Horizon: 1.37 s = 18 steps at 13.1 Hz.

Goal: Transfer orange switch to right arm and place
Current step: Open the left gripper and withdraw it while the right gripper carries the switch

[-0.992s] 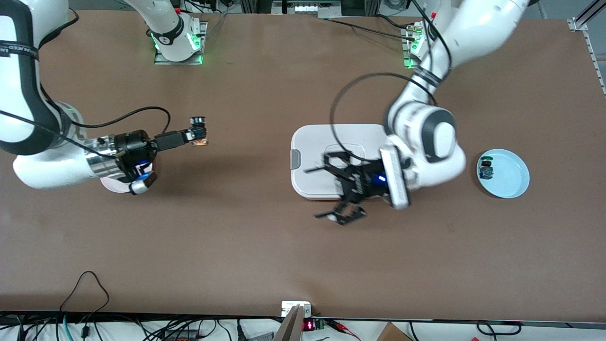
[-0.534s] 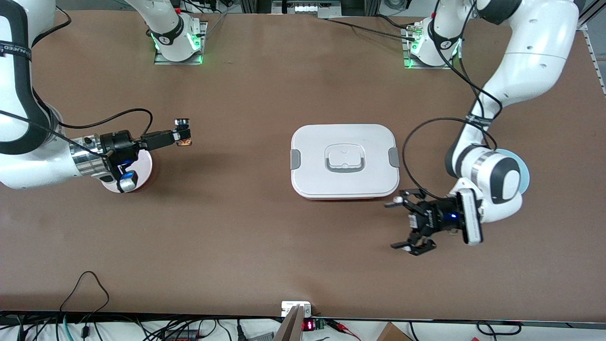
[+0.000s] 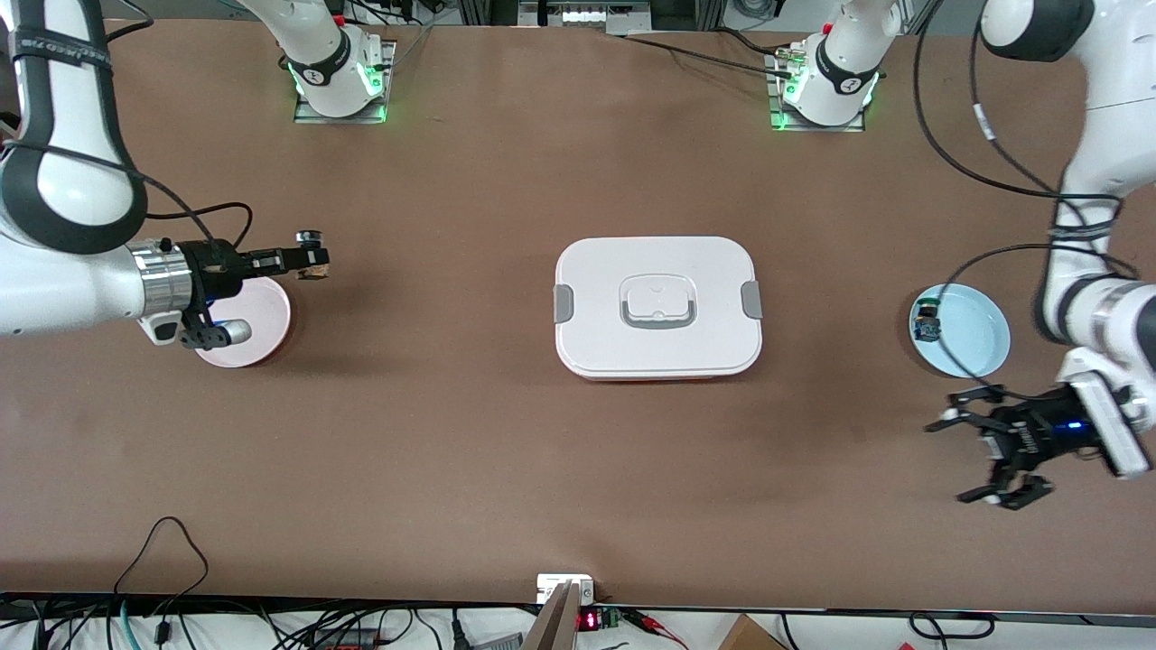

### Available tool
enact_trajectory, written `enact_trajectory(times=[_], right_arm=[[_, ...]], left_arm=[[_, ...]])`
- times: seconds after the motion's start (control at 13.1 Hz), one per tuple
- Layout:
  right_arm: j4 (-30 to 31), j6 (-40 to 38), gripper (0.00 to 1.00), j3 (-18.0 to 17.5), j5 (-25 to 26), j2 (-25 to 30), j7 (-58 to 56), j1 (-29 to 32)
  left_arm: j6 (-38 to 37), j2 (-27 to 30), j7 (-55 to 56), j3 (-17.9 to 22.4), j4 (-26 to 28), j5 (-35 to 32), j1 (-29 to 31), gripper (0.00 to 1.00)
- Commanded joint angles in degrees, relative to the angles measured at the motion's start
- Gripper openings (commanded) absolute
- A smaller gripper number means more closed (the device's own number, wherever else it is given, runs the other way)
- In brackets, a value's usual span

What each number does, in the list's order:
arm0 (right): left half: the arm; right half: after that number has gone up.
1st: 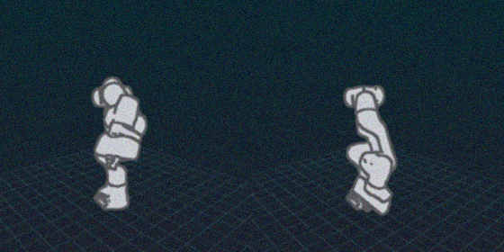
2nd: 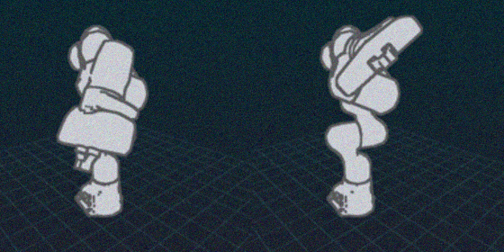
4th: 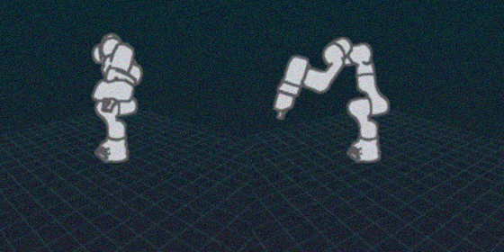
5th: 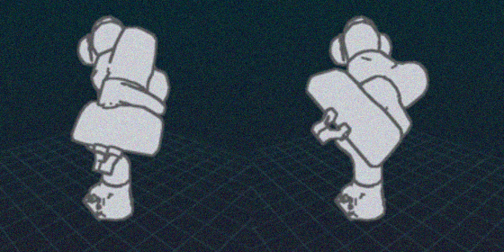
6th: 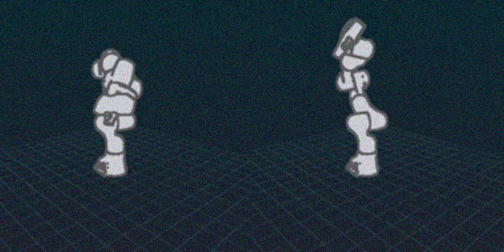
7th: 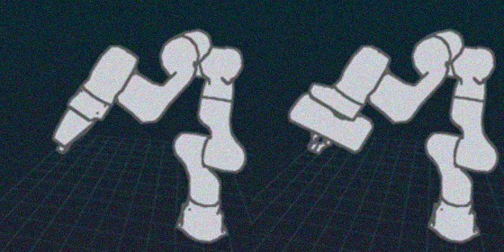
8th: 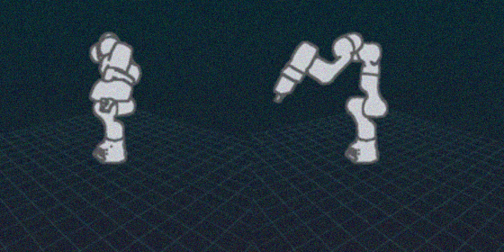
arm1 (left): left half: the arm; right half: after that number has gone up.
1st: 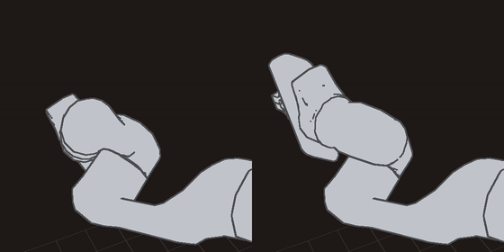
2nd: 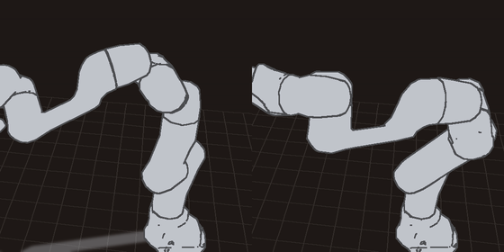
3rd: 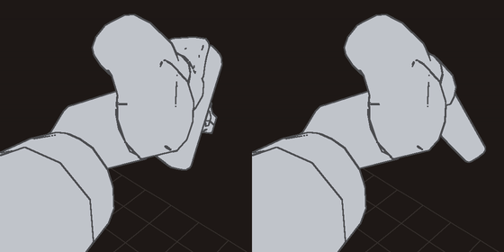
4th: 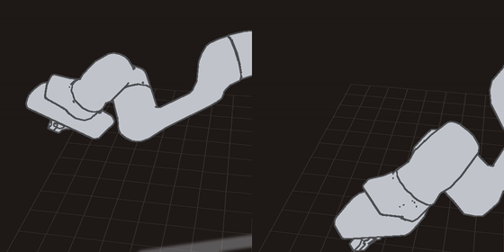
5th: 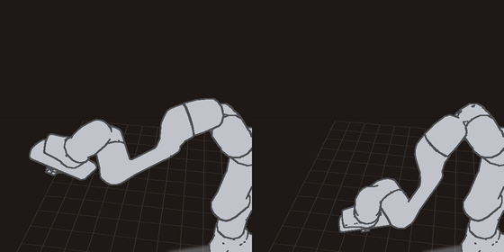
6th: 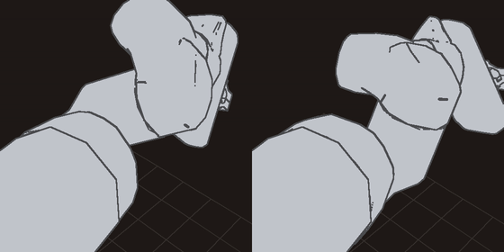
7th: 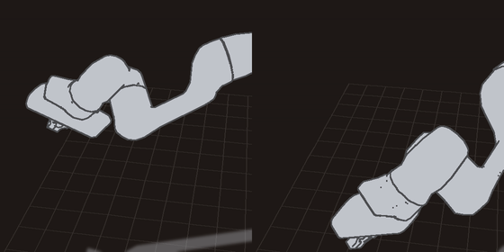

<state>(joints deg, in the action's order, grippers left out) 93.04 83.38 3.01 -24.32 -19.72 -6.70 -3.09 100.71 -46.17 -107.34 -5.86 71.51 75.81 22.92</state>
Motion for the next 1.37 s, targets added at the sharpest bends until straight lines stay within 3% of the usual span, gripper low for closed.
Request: enact_trajectory(times=[0.0,0.15,0.38,0.61,0.92,1.07,1.3], right_arm=[[5.5,4.8,0.07,-0.1,11.1,3.4,-4.3,-1.4],[9.1,8.8,0.08,-0.1,15.8,4.6,-12.0,-0.7],[14.3,15.3,0.08,-0.1,23.2,6.4,-19.9,0.1],[16.6,20.9,0.08,-0.1,30.8,7.4,-27.4,-0.2],[21.5,32.6,0.08,-0.1,34.2,7.7,-43.9,1.8],[23.7,36.9,0.08,-0.1,34.3,7.4,-49.6,2.5],[27.1,44.3,0.08,-0.1,34.4,7.3,-58.4,4.7]], left_arm=[[-2.9,0.0,12.5,-0.5,-9.2,-14.2,3.8,1.0],[-5.3,0.5,18.6,-0.6,-14.6,-24.8,5.6,1.0],[-4.8,6.8,25.0,-0.6,-15.4,-38.3,4.7,1.0],[-5.7,15.1,42.2,-1.3,-15.1,-53.3,-2.6,1.0],[-10.7,20.0,59.4,-0.7,-14.3,-57.6,-9.0,1.0],[-10.4,29.9,70.7,-0.6,-3.3,-66.5,-14.7,1.0],[-6.9,42.3,81.9,1.4,15.0,-69.2,-17.8,1.0]])
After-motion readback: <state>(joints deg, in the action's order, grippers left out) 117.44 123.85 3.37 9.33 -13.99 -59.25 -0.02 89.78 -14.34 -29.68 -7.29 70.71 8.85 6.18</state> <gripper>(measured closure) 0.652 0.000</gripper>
